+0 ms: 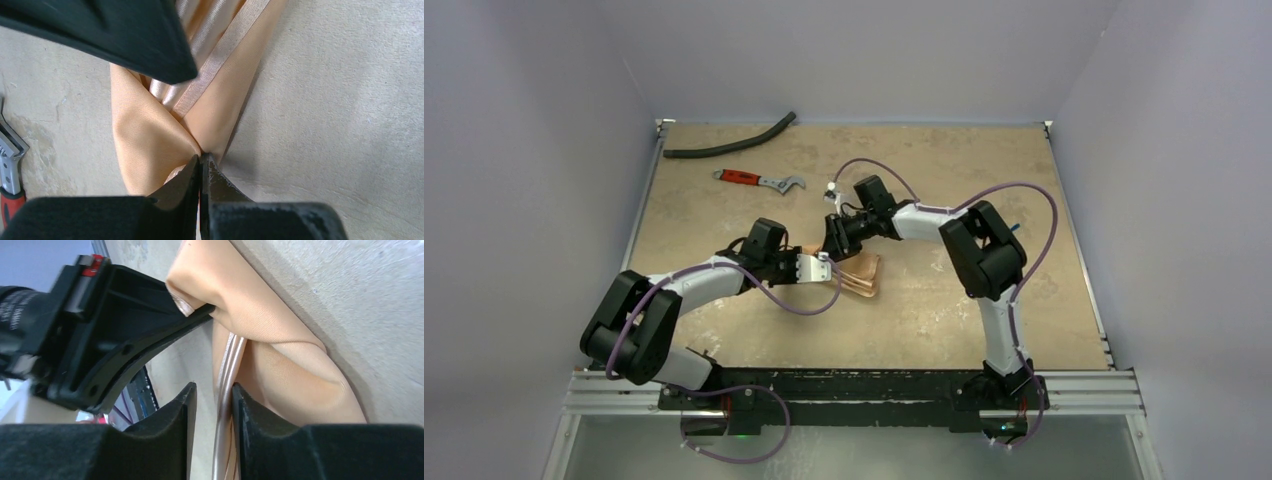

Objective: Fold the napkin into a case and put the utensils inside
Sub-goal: Grasp the top corner of the smaller rectangle folded napkin from the folded napkin, then pick up the 2/3-rectangle-folded napkin at the center of the board.

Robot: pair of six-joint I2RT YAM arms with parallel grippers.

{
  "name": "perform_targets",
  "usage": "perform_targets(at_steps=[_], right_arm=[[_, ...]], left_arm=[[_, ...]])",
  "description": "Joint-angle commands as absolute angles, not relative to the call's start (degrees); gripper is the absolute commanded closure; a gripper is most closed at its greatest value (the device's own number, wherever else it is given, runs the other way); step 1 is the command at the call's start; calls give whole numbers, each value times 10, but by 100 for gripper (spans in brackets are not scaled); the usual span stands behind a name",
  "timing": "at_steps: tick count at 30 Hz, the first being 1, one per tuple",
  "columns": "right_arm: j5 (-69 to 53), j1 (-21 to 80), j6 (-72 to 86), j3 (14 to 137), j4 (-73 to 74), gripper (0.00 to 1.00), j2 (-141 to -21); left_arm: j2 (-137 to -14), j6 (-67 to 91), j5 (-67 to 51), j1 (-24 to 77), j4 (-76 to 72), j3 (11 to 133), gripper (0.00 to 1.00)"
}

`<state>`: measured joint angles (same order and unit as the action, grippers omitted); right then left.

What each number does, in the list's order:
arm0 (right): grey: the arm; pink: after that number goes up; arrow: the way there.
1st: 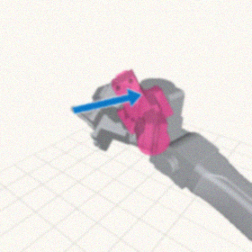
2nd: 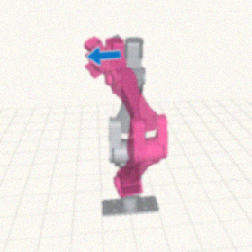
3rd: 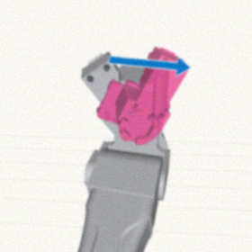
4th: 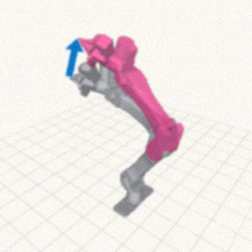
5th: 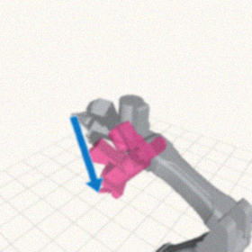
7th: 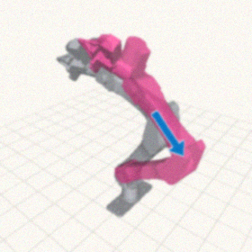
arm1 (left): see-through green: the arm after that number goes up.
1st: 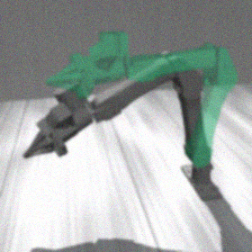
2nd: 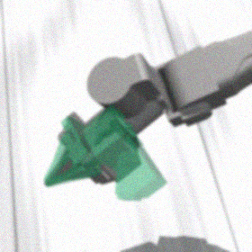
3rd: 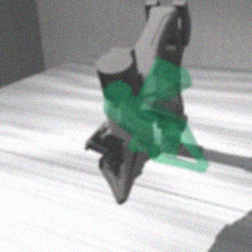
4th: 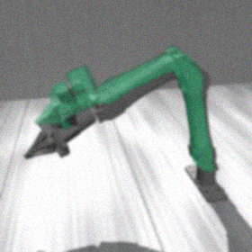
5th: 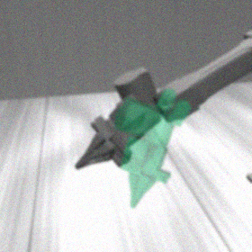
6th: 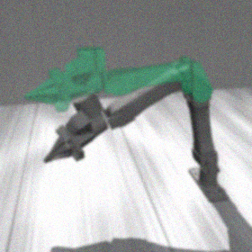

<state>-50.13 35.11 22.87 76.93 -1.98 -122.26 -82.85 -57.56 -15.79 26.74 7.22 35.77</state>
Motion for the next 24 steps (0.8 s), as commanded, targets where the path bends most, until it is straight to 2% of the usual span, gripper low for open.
perform_targets(at_steps=[1,2,3,4,5,8,17,21,24], right_arm=[[-496,323,189,759,14,56,-1162],[-498,318,181,752,18,46,-1152],[-498,313,173,746,20,28,-1142],[-493,312,162,740,24,5,-1131],[-488,312,150,732,23,2,-1119],[-452,312,130,700,3,2,-1077],[-200,314,-7,541,-144,2,-850],[-181,314,-131,516,-155,2,-806],[-220,314,-217,480,-148,2,-778]], left_arm=[[-833,-574,-170,263,108,346,100],[-833,-575,-170,263,109,346,100],[-833,-575,-170,263,110,346,100],[-832,-574,-170,263,111,346,100],[-832,-571,-171,262,111,346,100],[-832,-565,-177,262,111,346,100],[-829,-561,-175,260,108,344,100],[-827,-552,-173,250,109,342,100],[-827,-542,-178,236,114,344,100]])
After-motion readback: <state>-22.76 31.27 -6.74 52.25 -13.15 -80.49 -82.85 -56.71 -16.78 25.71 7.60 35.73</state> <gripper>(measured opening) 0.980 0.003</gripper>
